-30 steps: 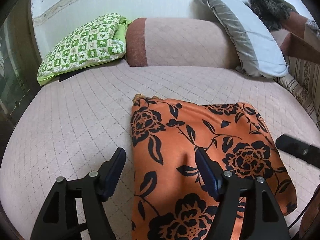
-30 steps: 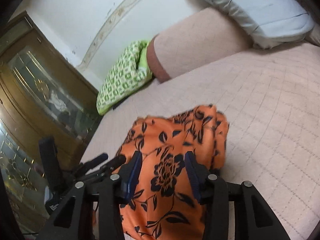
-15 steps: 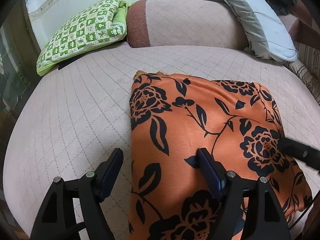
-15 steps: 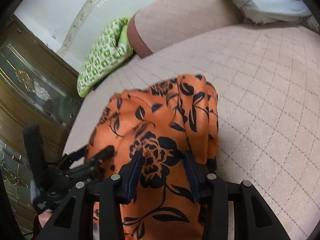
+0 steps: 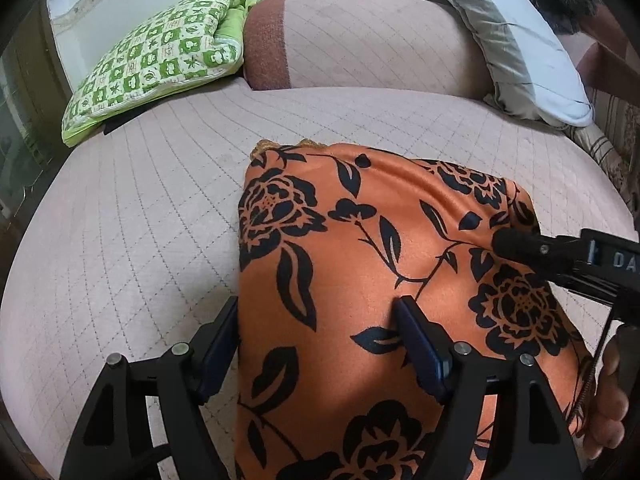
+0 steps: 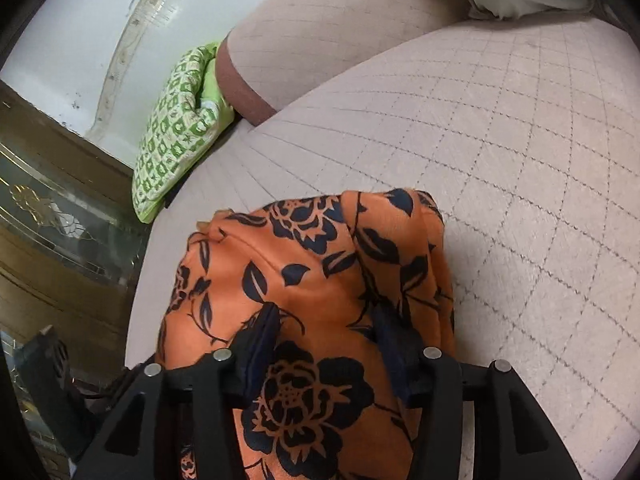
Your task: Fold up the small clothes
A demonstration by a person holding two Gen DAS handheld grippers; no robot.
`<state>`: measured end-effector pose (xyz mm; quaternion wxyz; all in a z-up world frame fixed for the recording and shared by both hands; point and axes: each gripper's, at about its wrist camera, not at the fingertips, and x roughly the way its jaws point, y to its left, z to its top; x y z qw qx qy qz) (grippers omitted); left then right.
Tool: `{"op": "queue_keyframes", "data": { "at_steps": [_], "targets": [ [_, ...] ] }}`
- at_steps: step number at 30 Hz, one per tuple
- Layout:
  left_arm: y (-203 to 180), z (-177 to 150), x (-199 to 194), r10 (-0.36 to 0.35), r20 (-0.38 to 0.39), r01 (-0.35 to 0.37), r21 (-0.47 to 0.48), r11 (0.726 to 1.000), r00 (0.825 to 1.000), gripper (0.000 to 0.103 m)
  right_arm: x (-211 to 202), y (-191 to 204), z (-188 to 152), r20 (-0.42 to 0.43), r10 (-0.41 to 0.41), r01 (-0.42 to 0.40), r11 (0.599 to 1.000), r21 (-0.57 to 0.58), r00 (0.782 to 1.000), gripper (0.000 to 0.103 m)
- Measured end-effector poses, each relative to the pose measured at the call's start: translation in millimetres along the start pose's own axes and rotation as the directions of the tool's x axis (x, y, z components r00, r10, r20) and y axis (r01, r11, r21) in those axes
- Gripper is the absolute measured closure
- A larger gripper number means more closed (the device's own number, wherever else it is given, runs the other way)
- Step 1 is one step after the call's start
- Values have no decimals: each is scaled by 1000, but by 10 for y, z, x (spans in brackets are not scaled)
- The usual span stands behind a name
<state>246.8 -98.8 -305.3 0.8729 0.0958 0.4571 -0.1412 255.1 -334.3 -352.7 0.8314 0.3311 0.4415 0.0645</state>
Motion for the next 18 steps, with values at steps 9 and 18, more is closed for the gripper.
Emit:
{"op": "queue_keyframes", "data": {
  "at_steps": [9,18],
  "targets": [
    [58,-60,-102,16,14,-16,-6,1000,1000,26,-410,207,-188,32,101,-97,990,-102,994,49],
    [112,-212,-196,31,19,-31,-20,999,999,26,-543,314,-652,-30,18,-24,978,-209,999,48]
  ]
}}
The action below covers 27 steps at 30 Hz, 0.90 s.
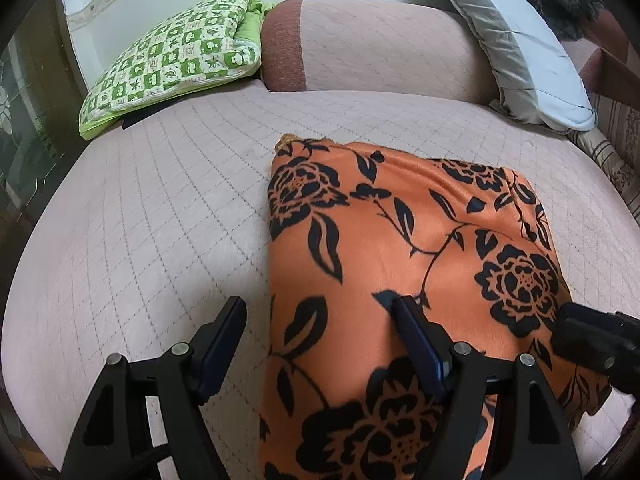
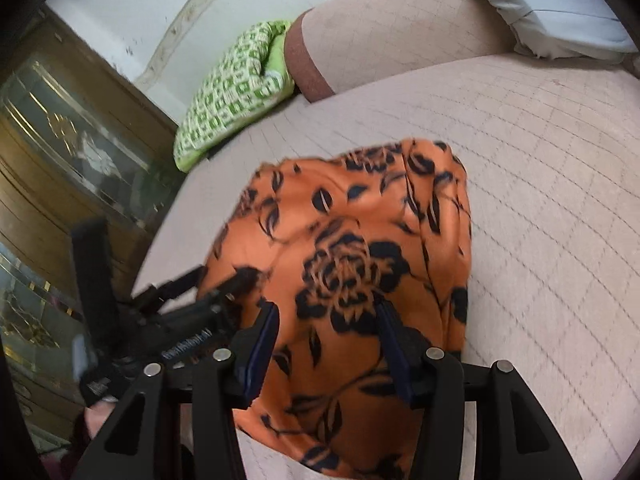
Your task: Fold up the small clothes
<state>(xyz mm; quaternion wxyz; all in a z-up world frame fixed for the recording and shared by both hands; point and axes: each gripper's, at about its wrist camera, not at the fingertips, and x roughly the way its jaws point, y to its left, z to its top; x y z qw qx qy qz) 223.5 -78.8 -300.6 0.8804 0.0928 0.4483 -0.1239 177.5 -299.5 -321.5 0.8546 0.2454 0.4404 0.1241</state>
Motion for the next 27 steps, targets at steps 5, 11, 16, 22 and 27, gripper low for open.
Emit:
{"op": "queue_keyframes", "data": {
  "at_steps": [5,11,16,22,27],
  "targets": [
    [-34,-101,24,16,0,-16,11,1000,1000,18,74,-57,-122,-9,-66,66,998,-10,998,48],
    [4,-138,-130,37,2,-37,-30,999,999,18,-213,-135,-187,53,-32,27,996,86,998,49],
    [-14,-235,-725,122,81,-117,-59,991,989,18,-799,10,-271,227,-75,57,995,83,971,48],
    [-87,-425,-1553,215,246,-226,16,974,945,16,-1421,294,-532,391,-133,116,991,69,910,43],
    [-51,-490,-2135,205,316,-228,37,973,926,15,-1792,783,-681,452,-138,176,984,-42,881,43]
  ]
}}
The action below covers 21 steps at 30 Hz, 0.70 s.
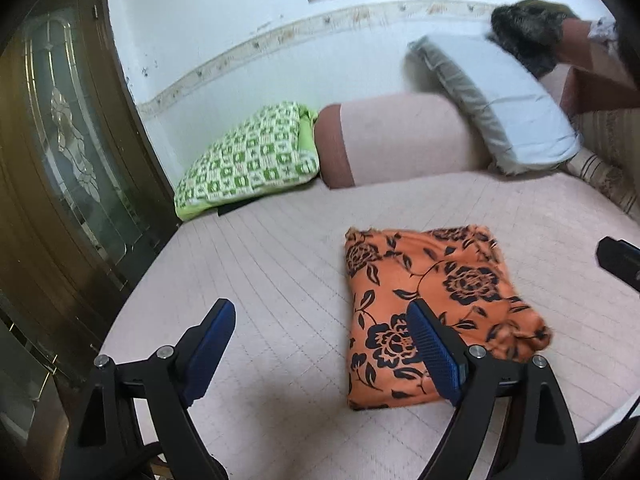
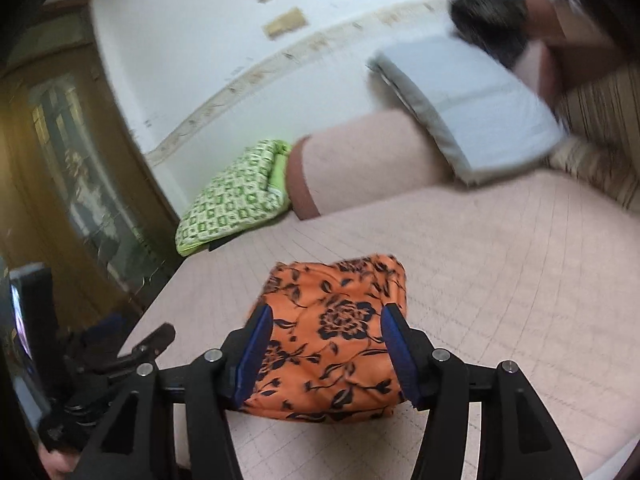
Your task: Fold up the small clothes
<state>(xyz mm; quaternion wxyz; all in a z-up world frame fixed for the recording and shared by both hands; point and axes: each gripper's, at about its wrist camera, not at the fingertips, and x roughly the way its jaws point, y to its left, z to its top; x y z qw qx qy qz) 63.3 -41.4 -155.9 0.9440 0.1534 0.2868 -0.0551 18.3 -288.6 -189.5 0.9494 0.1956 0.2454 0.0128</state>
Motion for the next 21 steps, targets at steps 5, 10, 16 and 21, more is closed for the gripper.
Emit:
{"op": "queue_keyframes", "data": {
  "at_steps": [5,10,16,21],
  "targets": [
    [186,89,-400,-4,60,5,-23,1000,998,15,-413,378,103,47,12,-8,997,-78,999,42],
    [349,140,-672,4,87,0,-54,999,996,6,-643,580,154,87,40,-31,994,-101,995,41],
    [452,188,-912,15,134,-6,-67,998,991,3,-790,782,127,91,64,-49,987,-150,994,41],
    [523,221,-1015,-10,130,21,-84,996,991,2,-889,867,31,76,55,-41,984,-175,996,41]
  ]
}}
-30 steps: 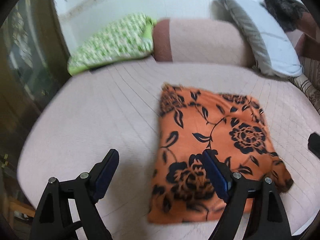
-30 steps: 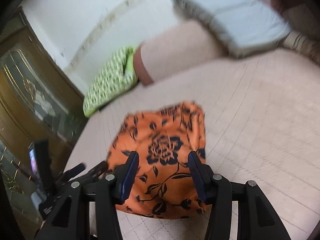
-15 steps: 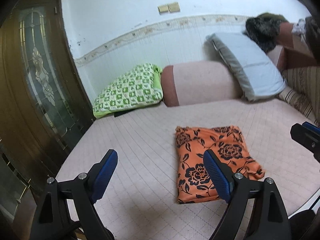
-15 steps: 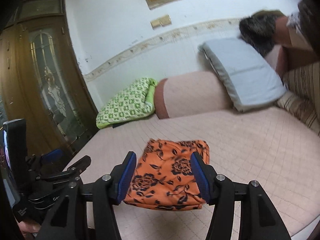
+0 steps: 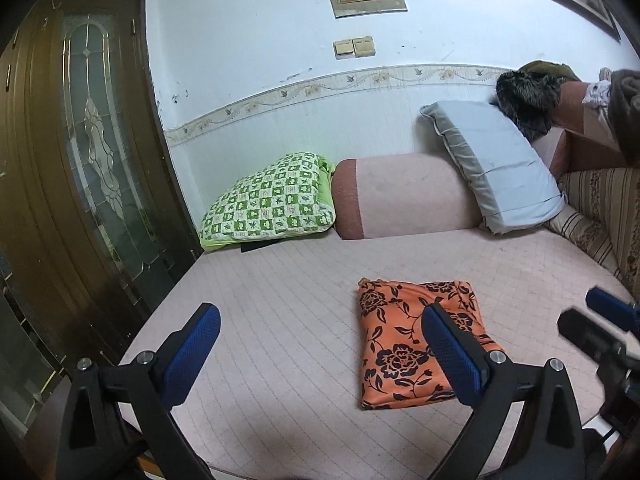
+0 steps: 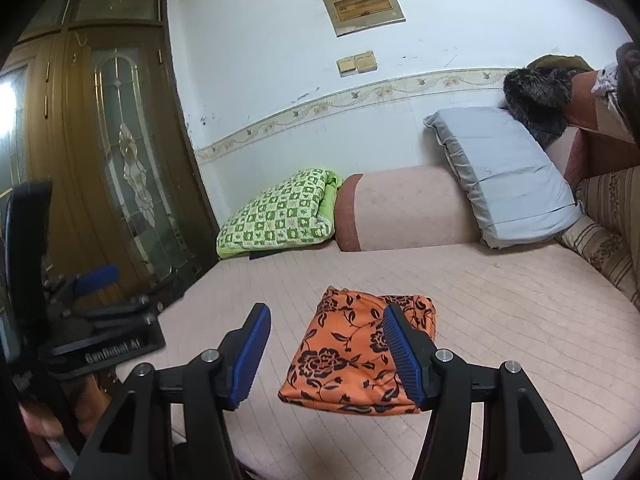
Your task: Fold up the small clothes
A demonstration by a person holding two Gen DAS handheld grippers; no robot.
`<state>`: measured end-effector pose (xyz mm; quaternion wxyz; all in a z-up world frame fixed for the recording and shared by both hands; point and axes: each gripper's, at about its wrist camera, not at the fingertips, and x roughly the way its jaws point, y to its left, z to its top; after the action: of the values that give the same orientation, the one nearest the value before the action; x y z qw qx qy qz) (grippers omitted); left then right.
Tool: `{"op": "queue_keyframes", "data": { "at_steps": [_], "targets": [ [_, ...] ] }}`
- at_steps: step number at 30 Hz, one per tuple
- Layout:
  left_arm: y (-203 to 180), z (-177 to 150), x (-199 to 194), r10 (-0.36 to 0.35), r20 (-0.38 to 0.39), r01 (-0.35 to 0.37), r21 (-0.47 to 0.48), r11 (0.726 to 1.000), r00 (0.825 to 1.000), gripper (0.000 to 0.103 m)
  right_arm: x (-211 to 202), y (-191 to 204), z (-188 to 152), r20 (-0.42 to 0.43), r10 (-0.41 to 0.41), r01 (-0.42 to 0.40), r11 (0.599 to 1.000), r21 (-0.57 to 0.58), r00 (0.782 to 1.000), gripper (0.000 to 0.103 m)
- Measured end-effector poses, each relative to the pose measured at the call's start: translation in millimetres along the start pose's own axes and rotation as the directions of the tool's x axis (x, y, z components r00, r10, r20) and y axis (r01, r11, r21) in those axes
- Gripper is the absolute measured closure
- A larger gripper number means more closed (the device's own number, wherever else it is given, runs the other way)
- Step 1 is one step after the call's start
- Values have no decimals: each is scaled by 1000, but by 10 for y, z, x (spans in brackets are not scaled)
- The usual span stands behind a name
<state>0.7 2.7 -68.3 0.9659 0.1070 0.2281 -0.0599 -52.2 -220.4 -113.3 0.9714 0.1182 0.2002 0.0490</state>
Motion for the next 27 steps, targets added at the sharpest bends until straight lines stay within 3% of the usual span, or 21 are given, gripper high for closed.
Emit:
{"op": "queue_keyframes", "data": {
  "at_steps": [16,27],
  "targets": [
    [89,61,-76,-23,-14,22,-49,999,1000,2,18,-7,-157,-55,0,-1,1000,-29,999,41],
    [194,19,4,15,-33,-17,-79,997,999,2,-33,31,-106,-21,16,-16,1000,-10,1000,41]
  ]
}}
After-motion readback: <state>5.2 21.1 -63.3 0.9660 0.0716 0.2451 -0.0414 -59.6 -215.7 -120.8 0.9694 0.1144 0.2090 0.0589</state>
